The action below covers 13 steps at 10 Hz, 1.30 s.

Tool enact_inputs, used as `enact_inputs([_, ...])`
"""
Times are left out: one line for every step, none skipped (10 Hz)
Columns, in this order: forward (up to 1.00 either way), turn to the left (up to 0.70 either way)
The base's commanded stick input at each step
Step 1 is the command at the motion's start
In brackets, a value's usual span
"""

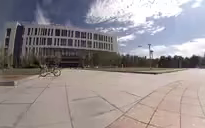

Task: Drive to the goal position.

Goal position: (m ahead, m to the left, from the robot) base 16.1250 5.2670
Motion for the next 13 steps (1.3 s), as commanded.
enact_inputs([0.34, 0.03])
enact_inputs([0.33, 0.03])
enact_inputs([0.33, 0.03])
enact_inputs([0.33, 0.03])
enact_inputs([0.33, 0.03])
enact_inputs([0.33, 0.03])
enact_inputs([0.33, 0.03])
enact_inputs([0.33, 0.03])
enact_inputs([0.5, 0.03])
enact_inputs([0.7, 0.01])
enact_inputs([0.7, 0.01])
enact_inputs([0.7, 0.01])
enact_inputs([0.7, -0.01])
